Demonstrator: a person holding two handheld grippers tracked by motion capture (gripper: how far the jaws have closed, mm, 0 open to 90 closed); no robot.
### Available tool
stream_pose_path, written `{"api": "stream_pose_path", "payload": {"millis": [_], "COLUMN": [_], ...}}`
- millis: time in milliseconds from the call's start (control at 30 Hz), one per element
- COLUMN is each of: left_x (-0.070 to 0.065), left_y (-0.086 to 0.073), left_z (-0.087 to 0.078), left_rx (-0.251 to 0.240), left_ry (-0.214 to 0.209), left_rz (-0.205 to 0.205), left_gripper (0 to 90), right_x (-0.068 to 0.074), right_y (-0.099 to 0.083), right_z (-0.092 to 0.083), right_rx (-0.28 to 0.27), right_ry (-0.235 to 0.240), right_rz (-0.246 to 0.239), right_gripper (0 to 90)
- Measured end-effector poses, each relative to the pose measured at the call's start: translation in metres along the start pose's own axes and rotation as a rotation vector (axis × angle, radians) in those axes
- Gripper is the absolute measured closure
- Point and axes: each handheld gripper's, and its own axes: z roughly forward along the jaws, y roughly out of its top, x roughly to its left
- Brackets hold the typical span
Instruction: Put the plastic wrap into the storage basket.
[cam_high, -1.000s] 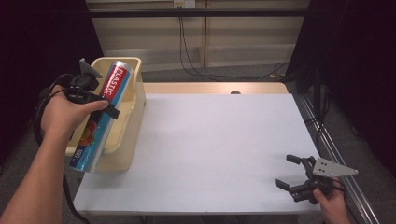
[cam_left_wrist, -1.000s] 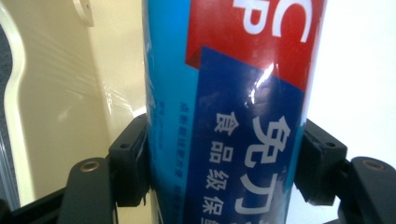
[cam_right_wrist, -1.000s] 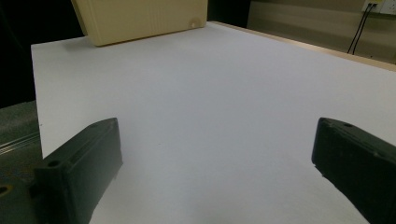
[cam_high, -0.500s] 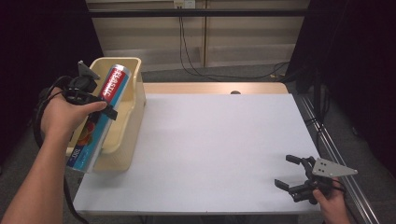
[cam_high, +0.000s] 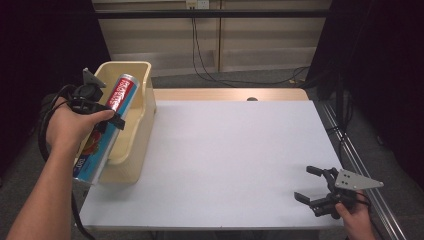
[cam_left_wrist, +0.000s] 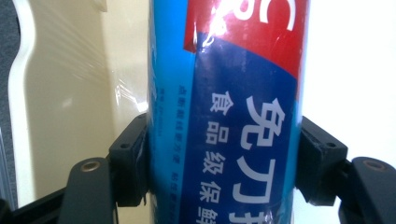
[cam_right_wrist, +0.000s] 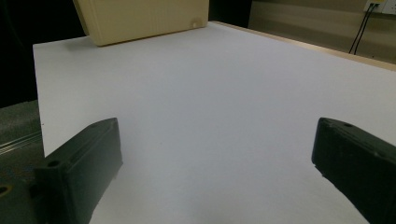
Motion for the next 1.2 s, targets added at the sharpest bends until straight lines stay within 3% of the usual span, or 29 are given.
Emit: {"api": "stream_pose_path", "payload": {"millis": [433, 1200], "left_x": [0.003, 0.006], "left_y": [-0.001, -0.003], "left_z": [0.012, 0.020], "left_rx": [0.051, 0.069], "left_ry": [0.002, 0.012], "left_rz": [-0.022, -0.072], "left_gripper": [32.1, 32.0], "right_x": [0.000, 0.001], "right_y": [0.000, 0.000], "right_z": [0.001, 0.003], "right_rx": [0.006, 0.010], "right_ry": [0.002, 0.006], "right_rz": [0.000, -0.006], "right_gripper": [1.5, 1.5]}}
